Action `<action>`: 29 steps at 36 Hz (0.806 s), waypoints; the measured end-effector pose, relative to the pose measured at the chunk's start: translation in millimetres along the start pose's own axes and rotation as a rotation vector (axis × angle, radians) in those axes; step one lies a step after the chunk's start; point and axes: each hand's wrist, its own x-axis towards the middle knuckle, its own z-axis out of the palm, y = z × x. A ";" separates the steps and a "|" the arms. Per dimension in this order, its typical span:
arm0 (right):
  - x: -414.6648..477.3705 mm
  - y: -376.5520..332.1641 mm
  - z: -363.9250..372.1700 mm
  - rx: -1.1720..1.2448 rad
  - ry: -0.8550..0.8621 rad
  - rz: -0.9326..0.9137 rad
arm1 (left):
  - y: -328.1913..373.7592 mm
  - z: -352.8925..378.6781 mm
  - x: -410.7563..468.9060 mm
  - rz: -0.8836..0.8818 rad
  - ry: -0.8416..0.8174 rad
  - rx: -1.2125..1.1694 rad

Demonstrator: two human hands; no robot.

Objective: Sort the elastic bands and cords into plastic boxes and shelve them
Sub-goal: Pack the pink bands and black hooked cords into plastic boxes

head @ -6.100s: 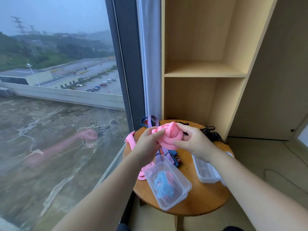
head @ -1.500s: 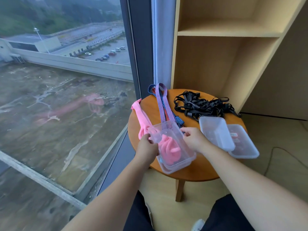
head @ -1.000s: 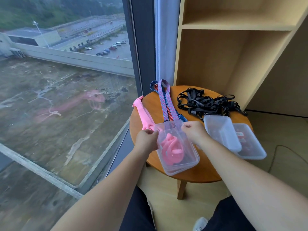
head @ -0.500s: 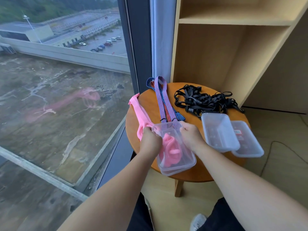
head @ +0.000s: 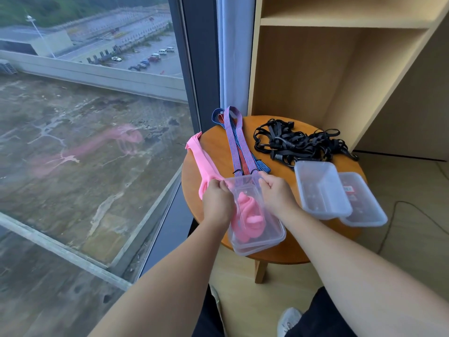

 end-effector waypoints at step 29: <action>-41.8 2.8 -13.1 -0.437 -0.169 0.027 | -0.6 -11.3 -76.3 -0.077 -0.106 0.204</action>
